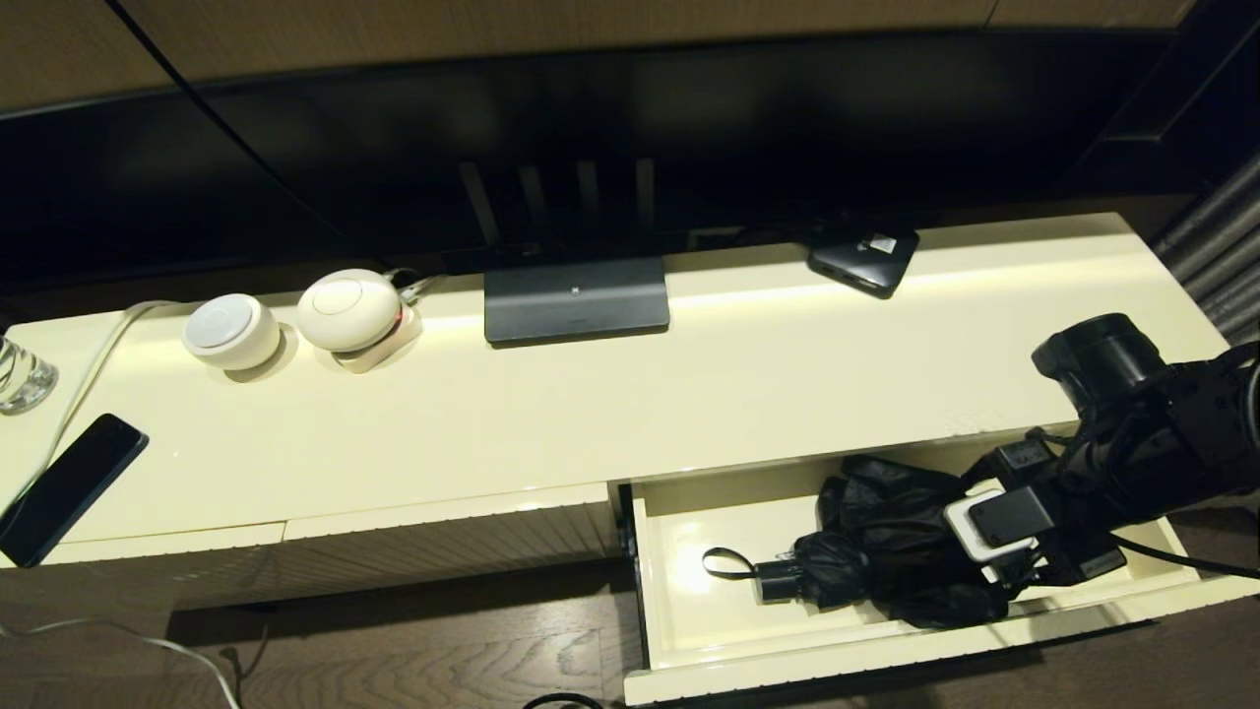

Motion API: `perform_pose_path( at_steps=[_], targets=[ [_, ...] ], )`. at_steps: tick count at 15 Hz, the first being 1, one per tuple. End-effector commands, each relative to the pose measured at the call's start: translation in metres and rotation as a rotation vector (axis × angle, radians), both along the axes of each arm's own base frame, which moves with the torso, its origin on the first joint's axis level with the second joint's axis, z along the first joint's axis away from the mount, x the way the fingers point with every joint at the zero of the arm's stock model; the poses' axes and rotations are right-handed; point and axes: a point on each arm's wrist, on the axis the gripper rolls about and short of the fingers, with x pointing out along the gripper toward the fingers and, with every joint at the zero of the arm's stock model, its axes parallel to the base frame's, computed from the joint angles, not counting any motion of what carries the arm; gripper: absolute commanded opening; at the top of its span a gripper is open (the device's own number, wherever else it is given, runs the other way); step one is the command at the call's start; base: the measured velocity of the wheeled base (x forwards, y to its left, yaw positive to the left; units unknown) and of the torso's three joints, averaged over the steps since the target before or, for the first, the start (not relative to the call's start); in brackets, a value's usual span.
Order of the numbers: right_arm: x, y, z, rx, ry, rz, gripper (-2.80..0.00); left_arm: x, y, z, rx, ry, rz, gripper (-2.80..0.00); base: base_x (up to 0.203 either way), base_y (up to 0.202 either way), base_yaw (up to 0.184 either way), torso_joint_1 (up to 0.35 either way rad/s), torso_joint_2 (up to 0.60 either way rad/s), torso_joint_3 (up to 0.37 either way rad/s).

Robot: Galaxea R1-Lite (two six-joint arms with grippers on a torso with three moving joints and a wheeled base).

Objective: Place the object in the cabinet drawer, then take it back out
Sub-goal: Take the umbrella out of the drawer and put it on the table

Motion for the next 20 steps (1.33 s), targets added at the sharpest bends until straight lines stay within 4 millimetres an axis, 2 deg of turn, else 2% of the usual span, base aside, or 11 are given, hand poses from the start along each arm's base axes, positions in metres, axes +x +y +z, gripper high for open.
perform_pose_path(
  at_steps=[1, 20],
  targets=[
    [0.004, -0.001, -0.005, -0.005, 0.019, 0.005, 0.0, 0.0, 0.0, -0.001, -0.001, 0.004, 0.001, -2.8, 0.0, 0.0, 0.0, 0.0, 0.0, 0.0],
    [0.02, 0.004, -0.04, 0.004, 0.074, -0.011, 0.0, 0.0, 0.0, -0.001, -0.001, 0.004, 0.001, -2.8, 0.0, 0.0, 0.0, 0.0, 0.0, 0.0]
  ],
)
